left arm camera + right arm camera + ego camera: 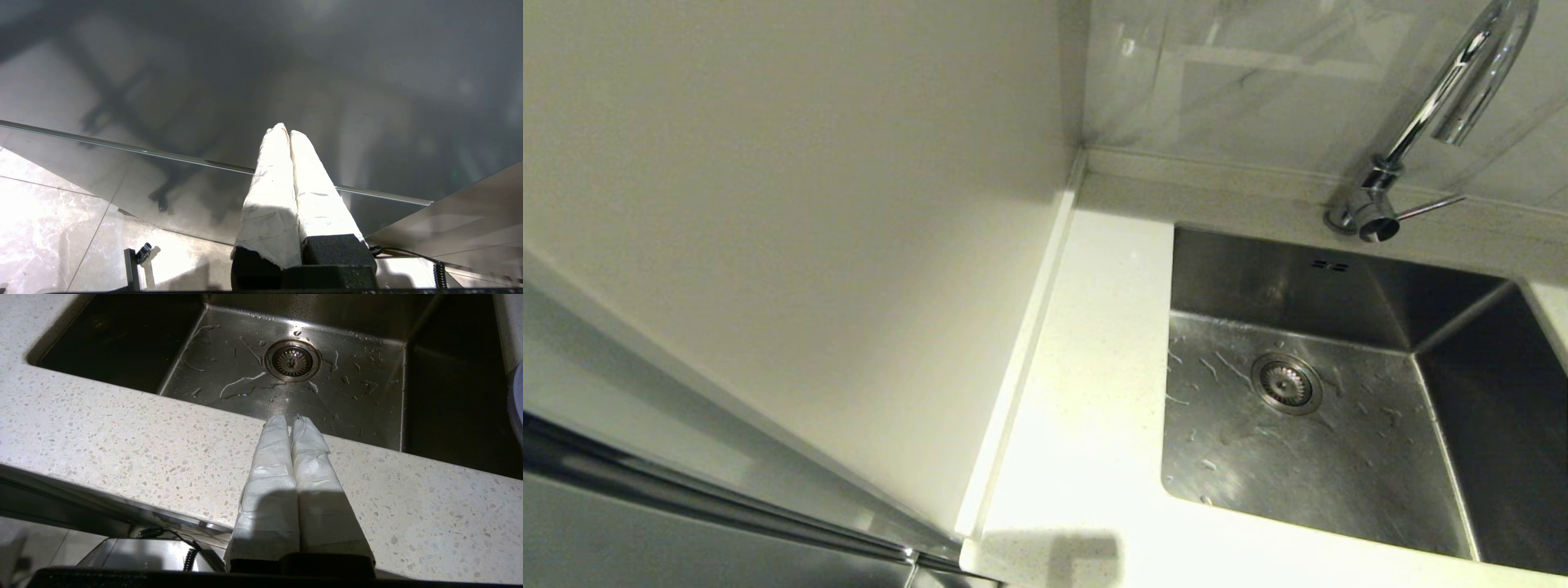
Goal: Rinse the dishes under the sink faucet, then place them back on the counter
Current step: Put a bowl into the sink
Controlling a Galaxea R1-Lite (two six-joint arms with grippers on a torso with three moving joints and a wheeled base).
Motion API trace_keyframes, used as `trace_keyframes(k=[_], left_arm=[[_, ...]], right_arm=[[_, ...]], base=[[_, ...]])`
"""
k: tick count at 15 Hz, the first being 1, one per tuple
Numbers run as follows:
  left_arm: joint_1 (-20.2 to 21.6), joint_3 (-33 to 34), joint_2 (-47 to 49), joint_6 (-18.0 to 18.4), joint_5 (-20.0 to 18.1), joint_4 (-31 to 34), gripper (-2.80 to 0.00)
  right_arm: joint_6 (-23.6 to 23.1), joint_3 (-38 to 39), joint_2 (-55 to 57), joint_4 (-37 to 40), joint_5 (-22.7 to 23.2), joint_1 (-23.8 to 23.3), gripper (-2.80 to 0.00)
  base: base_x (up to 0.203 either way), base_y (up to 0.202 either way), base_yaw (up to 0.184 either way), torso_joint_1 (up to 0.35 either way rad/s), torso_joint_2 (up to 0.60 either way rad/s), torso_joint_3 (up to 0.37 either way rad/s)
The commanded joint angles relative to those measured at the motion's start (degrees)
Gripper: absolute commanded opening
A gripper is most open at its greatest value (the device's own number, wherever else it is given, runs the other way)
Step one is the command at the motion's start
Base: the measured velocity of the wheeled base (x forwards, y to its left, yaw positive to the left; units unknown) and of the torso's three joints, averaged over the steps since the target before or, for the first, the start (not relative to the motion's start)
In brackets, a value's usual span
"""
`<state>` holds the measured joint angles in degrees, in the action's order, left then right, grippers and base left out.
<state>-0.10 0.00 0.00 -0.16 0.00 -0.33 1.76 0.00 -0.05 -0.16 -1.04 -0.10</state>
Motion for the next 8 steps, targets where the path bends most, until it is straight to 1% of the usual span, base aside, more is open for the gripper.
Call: trace_keyframes(k=[1,8], left_arm=[[0.01,0.18,0.00,-0.02,0.00,-0.02,-2.80],[0.01,0.18,0.00,-0.02,0.00,-0.02,-2.80]], right_arm=[[0.09,0.00,-0.04,-0.10,-0.02,0.01,-2.80],[0.00,0.00,-0.04,-0.07,-0.02,0.01,-2.80]], base=[[0.000,0.000,0.000,0.000,0.00,0.000],[0.000,0.000,0.000,0.000,0.00,0.000]])
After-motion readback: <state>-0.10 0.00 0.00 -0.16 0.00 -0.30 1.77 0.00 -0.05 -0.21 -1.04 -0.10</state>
